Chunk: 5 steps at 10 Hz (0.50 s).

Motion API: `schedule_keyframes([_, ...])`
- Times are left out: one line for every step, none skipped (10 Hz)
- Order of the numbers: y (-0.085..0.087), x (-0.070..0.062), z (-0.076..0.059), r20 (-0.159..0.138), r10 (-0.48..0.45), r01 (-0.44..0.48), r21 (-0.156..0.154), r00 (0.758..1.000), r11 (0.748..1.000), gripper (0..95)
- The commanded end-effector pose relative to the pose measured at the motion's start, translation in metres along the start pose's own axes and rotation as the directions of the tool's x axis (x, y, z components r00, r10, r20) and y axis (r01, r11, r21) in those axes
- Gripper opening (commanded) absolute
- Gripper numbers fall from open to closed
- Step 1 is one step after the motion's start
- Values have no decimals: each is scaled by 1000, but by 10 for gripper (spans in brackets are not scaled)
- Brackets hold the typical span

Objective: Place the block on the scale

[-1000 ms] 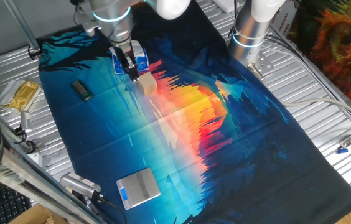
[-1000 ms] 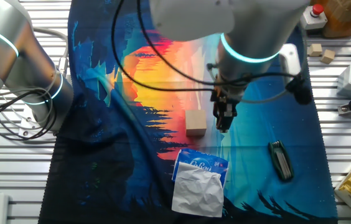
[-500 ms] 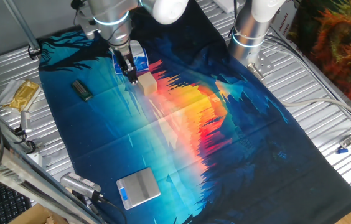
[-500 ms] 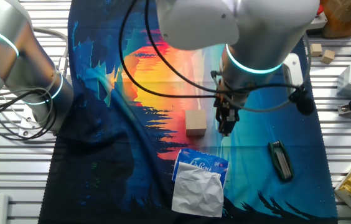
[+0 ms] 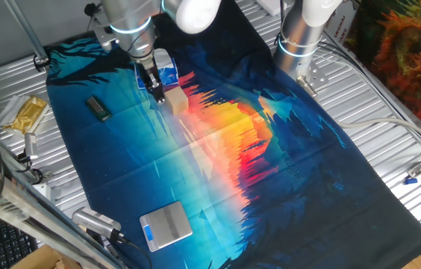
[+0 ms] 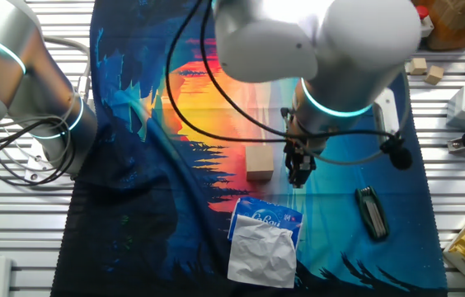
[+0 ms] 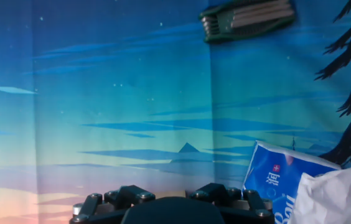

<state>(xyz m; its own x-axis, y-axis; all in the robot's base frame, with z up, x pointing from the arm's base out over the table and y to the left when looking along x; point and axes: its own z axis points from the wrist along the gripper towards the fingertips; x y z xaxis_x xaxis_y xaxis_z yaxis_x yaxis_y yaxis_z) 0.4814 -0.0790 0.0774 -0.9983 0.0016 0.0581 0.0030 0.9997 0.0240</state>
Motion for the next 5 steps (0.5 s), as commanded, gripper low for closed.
schedule_keyframes([-1, 4, 1, 14, -10, 9, 8, 1000, 1000, 760])
schedule_keyframes([-1, 4, 1, 14, -13, 13, 12, 1000, 1000, 760])
schedule_keyframes([-1, 4, 1, 13, -17, 17, 15, 1000, 1000, 760])
schedule_keyframes([-1, 4, 1, 13, -22, 22, 18, 1000, 1000, 760])
schedule_keyframes([-1, 4, 1, 13, -25, 25, 21, 1000, 999, 760])
